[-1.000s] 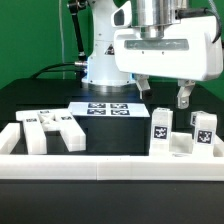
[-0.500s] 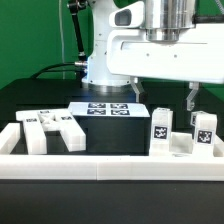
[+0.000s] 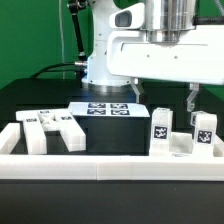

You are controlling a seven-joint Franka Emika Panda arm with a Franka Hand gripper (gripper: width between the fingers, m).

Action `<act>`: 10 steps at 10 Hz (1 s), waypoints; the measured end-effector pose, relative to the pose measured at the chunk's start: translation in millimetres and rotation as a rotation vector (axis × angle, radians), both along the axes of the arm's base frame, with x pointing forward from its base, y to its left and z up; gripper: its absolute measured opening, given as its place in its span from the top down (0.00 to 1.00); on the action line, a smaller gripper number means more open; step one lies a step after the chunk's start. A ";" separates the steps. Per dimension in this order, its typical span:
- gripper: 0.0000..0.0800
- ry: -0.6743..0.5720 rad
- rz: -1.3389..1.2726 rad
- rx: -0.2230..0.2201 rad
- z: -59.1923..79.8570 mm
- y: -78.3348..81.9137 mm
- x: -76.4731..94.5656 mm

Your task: Assemble chair

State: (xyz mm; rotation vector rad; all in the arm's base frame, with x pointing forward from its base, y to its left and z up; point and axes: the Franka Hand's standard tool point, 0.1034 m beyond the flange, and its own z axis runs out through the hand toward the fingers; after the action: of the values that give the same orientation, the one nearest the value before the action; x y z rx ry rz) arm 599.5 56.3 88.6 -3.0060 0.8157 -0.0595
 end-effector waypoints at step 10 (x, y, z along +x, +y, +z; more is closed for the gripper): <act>0.19 0.014 0.244 -0.014 -16.2 4.3 -15.4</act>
Offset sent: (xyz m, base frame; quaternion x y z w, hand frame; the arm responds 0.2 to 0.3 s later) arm 0.0000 0.0000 0.0000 0.0000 0.0000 0.0000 1.0000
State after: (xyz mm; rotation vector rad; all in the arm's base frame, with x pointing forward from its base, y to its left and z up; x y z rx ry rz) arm 584.1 60.6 72.4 -3.0961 0.4449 -0.0387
